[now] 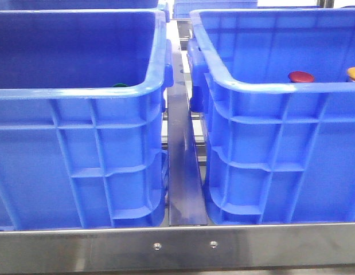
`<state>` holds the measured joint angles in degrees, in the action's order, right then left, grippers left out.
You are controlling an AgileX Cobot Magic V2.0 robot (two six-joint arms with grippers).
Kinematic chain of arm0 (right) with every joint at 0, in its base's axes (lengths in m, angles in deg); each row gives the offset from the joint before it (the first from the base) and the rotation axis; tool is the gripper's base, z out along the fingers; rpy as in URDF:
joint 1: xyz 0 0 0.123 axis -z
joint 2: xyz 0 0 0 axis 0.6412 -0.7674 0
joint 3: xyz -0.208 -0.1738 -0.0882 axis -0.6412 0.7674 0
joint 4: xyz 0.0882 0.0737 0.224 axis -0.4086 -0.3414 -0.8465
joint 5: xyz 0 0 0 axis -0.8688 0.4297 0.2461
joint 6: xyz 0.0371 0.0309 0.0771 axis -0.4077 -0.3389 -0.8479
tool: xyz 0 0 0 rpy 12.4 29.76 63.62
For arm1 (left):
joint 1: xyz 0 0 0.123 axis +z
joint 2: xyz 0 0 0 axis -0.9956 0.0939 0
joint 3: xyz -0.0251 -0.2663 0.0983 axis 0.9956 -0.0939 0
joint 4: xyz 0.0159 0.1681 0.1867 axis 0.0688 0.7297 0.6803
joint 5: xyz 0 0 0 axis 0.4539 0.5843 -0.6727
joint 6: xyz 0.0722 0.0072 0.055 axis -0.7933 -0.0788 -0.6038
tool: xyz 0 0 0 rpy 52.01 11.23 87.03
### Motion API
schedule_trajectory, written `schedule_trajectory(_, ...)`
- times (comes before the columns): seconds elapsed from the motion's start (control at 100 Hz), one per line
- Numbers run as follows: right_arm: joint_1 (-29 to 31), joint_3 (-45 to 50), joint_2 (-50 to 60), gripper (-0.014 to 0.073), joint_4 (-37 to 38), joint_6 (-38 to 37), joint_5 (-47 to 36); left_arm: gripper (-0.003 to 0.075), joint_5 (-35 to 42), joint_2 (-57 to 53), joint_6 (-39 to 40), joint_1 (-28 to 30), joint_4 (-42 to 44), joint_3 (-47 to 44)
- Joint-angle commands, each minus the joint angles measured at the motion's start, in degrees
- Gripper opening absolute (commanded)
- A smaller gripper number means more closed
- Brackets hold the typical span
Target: Pick red and yellow buttons and place in box
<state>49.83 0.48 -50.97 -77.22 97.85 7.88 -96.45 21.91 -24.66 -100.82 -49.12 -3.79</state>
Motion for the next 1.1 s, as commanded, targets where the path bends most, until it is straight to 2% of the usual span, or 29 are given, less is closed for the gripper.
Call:
schedule_trajectory(0.0, 0.19, -1.29, 1.27, 0.0215, -3.96, -0.17, 2.37, -0.002, 4.59, -0.02, 0.53, 0.16, 0.33, 1.57)
schedule_trajectory(0.2, 0.19, -1.29, 1.56, -0.0075, -3.96, -0.17, 4.65, -0.002, 4.46, -0.02, 0.53, 0.16, 0.33, 1.57)
schedule_trajectory(1.09, 0.19, -1.29, 1.56, -0.0068, -3.96, -0.17, 4.91, -0.002, 4.46, -0.02, 0.53, 0.16, 0.33, 1.57)
